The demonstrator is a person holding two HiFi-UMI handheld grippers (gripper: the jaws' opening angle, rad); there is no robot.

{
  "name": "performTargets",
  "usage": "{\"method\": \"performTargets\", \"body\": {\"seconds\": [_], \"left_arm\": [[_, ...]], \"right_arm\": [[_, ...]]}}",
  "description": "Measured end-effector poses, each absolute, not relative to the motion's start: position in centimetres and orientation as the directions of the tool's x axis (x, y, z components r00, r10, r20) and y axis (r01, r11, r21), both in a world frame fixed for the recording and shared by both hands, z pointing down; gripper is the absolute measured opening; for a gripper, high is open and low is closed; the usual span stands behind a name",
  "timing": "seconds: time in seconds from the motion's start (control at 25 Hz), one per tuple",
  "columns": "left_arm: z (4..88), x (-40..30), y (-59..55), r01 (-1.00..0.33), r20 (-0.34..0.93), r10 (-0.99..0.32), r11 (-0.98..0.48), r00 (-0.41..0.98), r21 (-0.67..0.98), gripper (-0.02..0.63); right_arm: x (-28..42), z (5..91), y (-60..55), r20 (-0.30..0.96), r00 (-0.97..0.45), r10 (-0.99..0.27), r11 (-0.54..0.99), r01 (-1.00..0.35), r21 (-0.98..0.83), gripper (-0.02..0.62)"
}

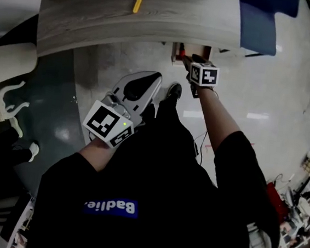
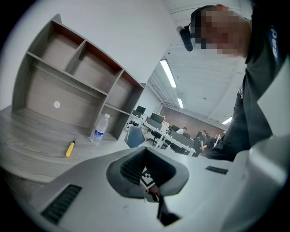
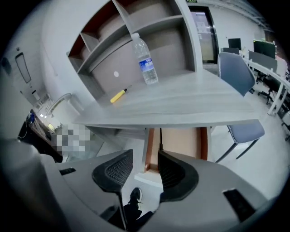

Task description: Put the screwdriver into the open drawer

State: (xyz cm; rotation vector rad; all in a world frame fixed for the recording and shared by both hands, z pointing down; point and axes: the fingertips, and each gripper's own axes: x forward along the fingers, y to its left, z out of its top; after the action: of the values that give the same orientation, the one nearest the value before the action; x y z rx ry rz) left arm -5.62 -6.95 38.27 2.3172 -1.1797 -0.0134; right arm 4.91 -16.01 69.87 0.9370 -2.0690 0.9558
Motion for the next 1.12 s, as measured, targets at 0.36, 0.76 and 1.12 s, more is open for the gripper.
{"method": "performTargets", "body": {"seconds": [0.36,0.76,1.12], "left_arm": [[34.4,-5.4,-7.7,-0.733,0.169,-0.753,-0.52,0.636,0.438,0.002],[32.3,-4.5,-8.3,-0.714,0.156,-0.732,-0.556,0.663,0.426,0.002],[31.0,-3.3,-8.2,-0.685,0.149,-0.702,-0.59,0.697,0.428,0.002]], "right_arm": [[4.8,57.5,-14.2,0.655,-0.598,-0.462,0.525,-0.78,-0.341,0.113],[4.2,45.5,-12.7,0.499,-0.688,-0.527,0.641,-0.707,-0.298,0.04],[2.8,37.5,-10.7,0.352,-0.773,-0.528,0.705,-0.63,-0.326,0.029]]}}
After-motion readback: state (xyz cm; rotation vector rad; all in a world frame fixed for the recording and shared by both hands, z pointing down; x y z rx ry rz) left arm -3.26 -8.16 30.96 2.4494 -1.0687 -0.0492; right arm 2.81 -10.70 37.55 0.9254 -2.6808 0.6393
